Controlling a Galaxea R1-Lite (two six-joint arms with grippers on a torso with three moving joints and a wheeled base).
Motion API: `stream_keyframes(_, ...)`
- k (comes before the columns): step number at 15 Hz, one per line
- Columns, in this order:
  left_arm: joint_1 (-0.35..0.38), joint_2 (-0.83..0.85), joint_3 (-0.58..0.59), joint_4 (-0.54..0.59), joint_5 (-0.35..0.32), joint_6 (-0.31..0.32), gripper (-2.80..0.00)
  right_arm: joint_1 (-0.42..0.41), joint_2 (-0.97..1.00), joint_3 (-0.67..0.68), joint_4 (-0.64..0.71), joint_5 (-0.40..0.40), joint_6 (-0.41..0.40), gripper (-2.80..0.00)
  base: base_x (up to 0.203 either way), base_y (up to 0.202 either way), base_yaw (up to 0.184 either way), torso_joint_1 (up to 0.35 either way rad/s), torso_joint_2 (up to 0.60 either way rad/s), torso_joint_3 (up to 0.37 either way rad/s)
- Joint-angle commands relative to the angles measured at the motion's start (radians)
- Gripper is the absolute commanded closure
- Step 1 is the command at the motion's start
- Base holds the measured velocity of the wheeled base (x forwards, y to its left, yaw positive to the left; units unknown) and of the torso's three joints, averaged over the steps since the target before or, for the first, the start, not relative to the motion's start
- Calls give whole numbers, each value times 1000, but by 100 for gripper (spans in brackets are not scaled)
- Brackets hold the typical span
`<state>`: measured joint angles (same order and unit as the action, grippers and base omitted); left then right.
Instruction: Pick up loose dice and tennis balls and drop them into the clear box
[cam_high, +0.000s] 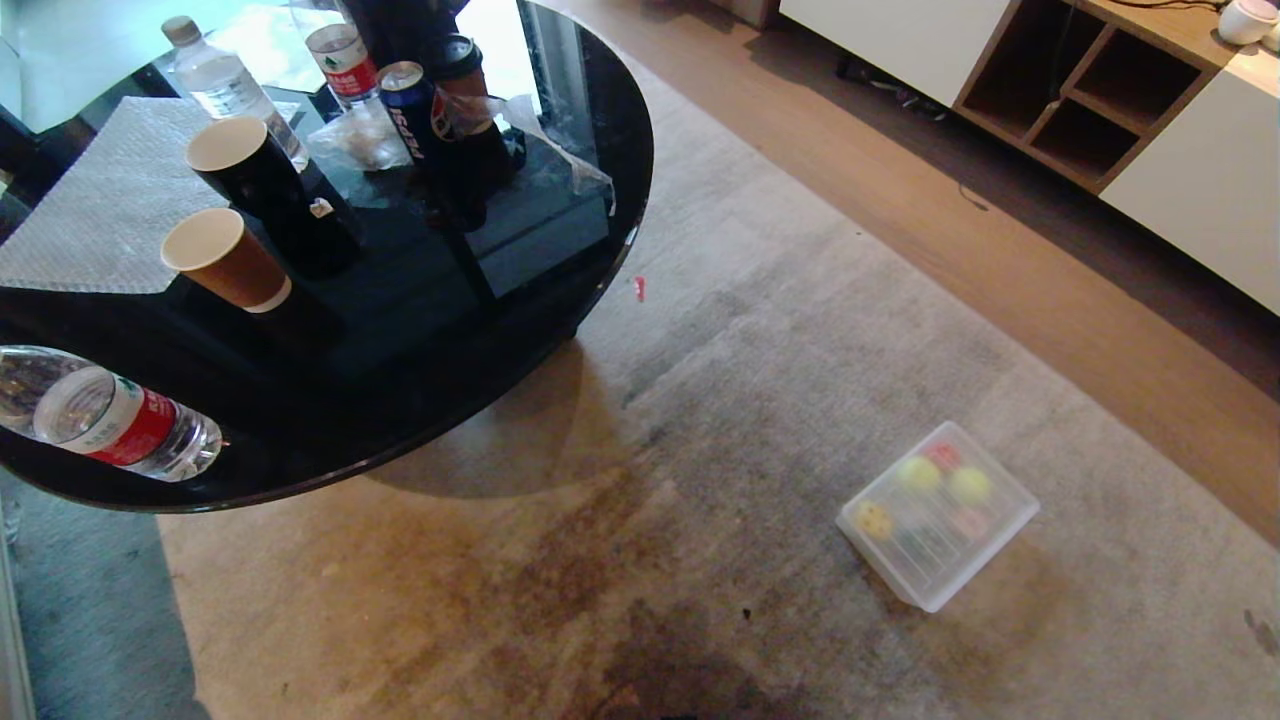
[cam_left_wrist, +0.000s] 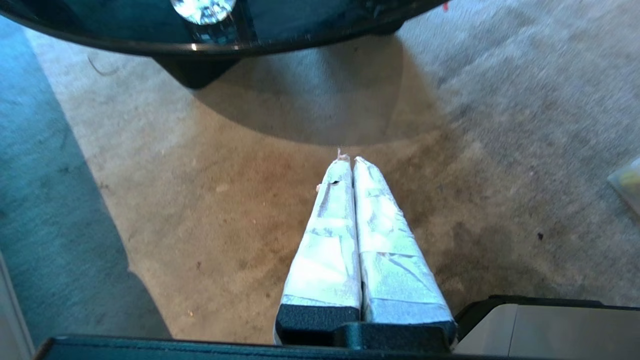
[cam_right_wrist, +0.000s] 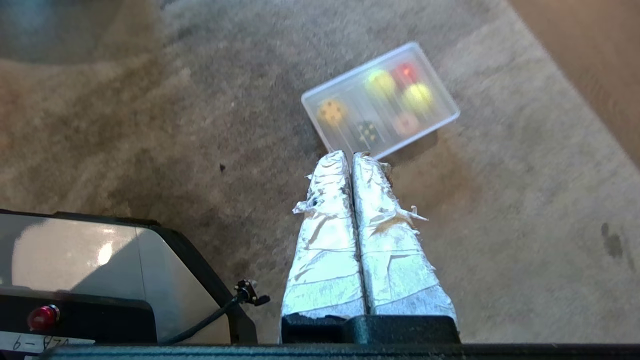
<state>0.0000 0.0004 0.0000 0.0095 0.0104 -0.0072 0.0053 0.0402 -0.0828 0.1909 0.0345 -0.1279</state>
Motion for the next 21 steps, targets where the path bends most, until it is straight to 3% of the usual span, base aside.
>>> stream_keyframes(1,0,0,0,0,0,0,0,1,3,0,1,1,-1,0,0,0,0,-3,0,216)
stream_keyframes(21,0,0,2,0,0,-2,0,2,1,0,1,1,-1,0,0,0,0,2,2,202)
